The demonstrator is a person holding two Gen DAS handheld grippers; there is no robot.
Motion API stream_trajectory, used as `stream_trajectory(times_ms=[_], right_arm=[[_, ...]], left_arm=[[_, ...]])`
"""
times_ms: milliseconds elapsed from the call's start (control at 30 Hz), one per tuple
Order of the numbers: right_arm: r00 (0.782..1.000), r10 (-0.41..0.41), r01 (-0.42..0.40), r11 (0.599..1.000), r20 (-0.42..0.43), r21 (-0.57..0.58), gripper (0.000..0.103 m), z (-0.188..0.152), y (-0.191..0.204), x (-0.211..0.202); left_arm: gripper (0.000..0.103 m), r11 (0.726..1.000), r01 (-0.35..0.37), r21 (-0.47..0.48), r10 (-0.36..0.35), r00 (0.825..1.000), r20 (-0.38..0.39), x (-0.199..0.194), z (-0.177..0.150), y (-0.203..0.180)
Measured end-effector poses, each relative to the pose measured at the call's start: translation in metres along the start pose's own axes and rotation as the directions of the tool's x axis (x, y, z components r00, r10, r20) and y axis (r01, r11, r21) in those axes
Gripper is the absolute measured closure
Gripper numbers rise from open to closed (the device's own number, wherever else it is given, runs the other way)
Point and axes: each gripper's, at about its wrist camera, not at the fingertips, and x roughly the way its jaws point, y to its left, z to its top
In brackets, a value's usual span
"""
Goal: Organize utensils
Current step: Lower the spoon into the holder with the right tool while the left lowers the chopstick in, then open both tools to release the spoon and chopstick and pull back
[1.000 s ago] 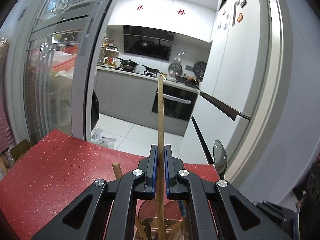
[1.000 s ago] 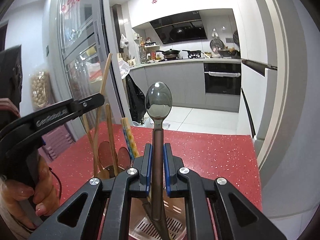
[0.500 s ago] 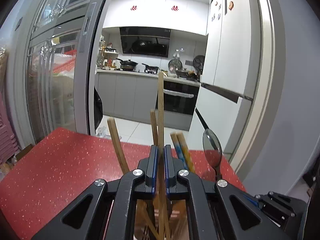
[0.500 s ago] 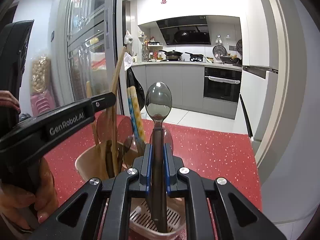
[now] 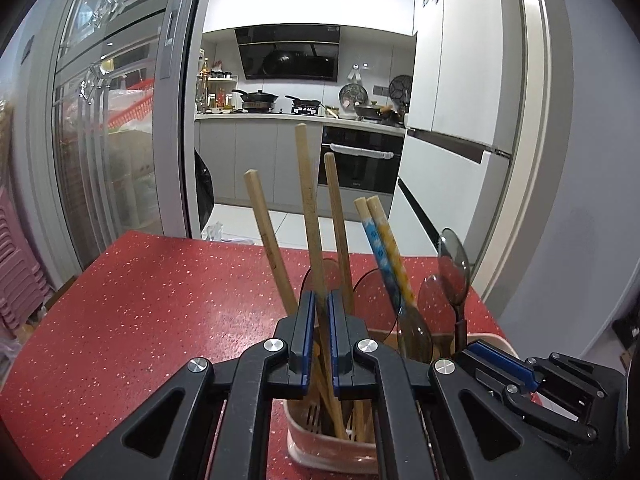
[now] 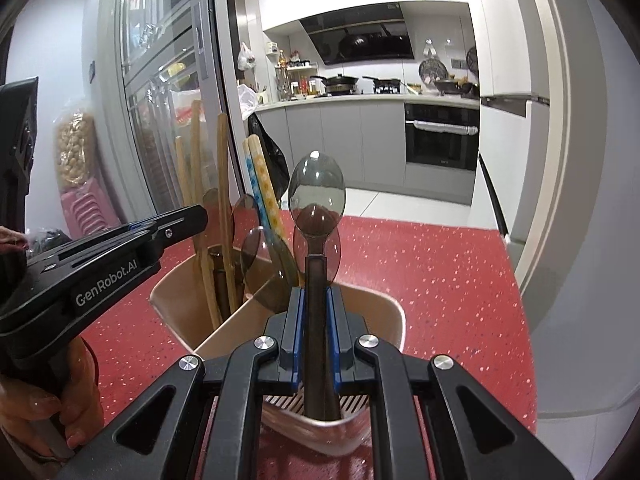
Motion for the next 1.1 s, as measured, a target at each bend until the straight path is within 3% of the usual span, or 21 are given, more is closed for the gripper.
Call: stream_trajectory(times_ms=[367, 533, 833, 1100], right_arm=[[0.999, 0.01, -0.009, 1.0, -0.044, 0.028, 0.09, 0.001, -0.004, 0.0], [0.998, 0.025, -0.022, 0.999, -0.055, 0.047, 0.071, 0.004, -0.005, -0.004], [0.999, 0.034, -0.029, 0.993, -0.042, 0.114, 0.065, 0.005, -0.012, -0.022], [0.999, 0.034, -0.028, 0.988, -0.039, 0.151, 0.061, 0.004, -0.014, -0.039]], left_arm=[[0.071, 1.0, -0.016, 0.006, 0.016, 0.999, -0.049, -0.003, -0.003, 0.006], [0.071, 1.0, -0.025, 0.015, 0.026, 0.998, -0.051, -0.008, -0.005, 0.008], [0.071, 1.0, 0.001, 0.004, 0.0, 0.992, -0.123, -0.003, -0.012, 0.013], [0.071, 1.0, -0.01, 0.006, 0.01, 0.99, -0.142, -0.013, -0.012, 0.021]])
